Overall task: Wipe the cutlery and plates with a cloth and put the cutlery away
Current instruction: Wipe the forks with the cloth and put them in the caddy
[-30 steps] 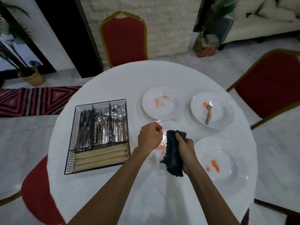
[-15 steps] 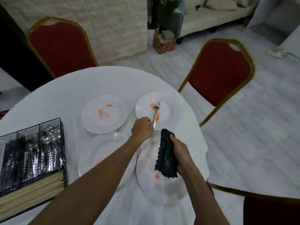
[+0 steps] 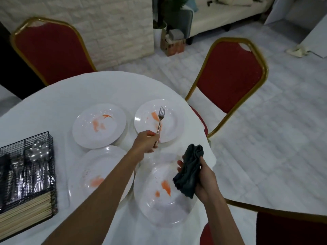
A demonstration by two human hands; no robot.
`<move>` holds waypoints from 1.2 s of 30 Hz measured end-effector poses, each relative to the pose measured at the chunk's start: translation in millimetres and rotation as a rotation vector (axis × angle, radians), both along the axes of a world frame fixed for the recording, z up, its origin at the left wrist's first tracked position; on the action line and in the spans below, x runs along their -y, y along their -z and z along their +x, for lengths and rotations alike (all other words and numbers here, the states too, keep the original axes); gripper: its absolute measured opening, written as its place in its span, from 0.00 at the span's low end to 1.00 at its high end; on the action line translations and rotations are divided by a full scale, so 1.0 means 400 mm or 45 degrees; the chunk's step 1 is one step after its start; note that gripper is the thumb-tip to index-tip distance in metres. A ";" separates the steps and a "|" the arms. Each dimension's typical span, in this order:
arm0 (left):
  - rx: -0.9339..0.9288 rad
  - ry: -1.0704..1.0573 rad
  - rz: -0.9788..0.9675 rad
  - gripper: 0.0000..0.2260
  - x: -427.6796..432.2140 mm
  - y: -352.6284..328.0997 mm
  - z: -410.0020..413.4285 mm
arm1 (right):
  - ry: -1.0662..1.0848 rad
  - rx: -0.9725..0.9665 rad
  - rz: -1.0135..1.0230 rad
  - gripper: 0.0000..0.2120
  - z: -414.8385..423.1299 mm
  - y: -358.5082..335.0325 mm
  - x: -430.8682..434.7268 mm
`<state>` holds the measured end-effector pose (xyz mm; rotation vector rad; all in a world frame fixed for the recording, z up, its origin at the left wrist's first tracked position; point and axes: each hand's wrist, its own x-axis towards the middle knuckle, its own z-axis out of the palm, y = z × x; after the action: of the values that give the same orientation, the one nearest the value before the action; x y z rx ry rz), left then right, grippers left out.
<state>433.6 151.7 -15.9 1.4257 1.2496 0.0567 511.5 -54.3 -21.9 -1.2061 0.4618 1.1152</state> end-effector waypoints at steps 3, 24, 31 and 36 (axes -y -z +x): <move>0.064 0.111 -0.089 0.07 0.120 -0.057 -0.090 | 0.028 0.015 0.028 0.26 -0.037 -0.017 -0.041; 0.161 0.008 -0.086 0.06 0.275 -0.161 -0.691 | -0.449 0.333 -0.089 0.17 -0.595 -0.105 -0.203; 0.098 0.187 -0.145 0.09 0.235 -0.164 -0.860 | -0.191 0.497 -0.277 0.10 -0.559 -0.085 -0.257; 0.145 -0.148 -0.136 0.08 0.195 -0.144 -0.934 | -0.558 0.360 -0.229 0.20 -0.672 -0.076 -0.232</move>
<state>60.1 73.6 41.7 1.2406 1.2226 0.1465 242.8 38.3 8.4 -1.6477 0.0789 1.2622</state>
